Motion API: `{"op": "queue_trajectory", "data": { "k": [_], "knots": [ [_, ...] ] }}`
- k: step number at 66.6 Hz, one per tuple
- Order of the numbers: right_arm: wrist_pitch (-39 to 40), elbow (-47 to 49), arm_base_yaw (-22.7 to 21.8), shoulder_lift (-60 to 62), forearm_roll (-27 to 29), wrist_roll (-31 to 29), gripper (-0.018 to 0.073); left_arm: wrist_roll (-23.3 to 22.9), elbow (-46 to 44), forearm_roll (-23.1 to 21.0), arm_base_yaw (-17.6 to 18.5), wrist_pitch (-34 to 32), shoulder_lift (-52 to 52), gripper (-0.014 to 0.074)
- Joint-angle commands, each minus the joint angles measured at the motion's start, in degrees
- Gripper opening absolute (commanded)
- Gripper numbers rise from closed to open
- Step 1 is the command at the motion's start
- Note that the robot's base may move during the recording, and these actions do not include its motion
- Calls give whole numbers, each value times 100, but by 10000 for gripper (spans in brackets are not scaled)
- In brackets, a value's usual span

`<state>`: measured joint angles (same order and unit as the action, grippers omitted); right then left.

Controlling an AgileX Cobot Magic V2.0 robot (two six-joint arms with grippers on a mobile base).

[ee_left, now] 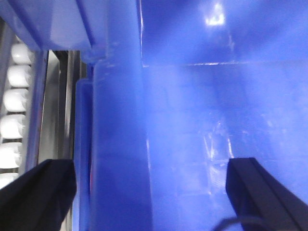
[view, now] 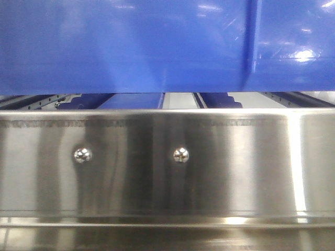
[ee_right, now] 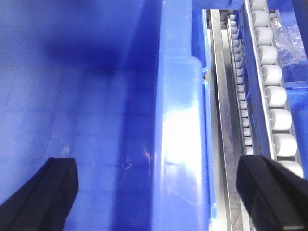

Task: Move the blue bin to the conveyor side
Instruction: 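Close both grippers on the bin rims and lift it off the rollers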

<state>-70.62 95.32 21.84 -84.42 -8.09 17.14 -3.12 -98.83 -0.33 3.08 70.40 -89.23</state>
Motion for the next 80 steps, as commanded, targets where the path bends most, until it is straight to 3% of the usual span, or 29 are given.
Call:
{"op": "queue_trajectory", "data": {
  "k": [1,15,43,48,51,64,66,70,80],
  "knots": [
    [66,38,-12,-18,-21,17,549,8,-1,33,-8,-43,-13,529],
    [66,38,-12,-19,-21,17,549,8,-28,366,-8,-43,-2,529],
    [66,38,-12,-19,-21,17,547,8,-28,366,-8,-43,77,523],
    [66,38,-12,-19,-21,17,495,8,-28,366,-8,-43,77,480],
    [66,38,-12,-19,-21,17,419,8,-28,366,-8,-43,77,431],
    [66,38,-12,-19,-21,17,-36,8,-28,366,-8,-43,77,-50],
    [66,38,-12,-19,-21,17,-113,8,-28,366,-8,-43,77,-31],
    [66,38,-12,-19,-21,17,-73,8,-28,366,-8,-43,77,11],
    [66,38,-12,-19,-21,17,-71,8,-28,366,-8,-43,88,-3]
  ]
}}
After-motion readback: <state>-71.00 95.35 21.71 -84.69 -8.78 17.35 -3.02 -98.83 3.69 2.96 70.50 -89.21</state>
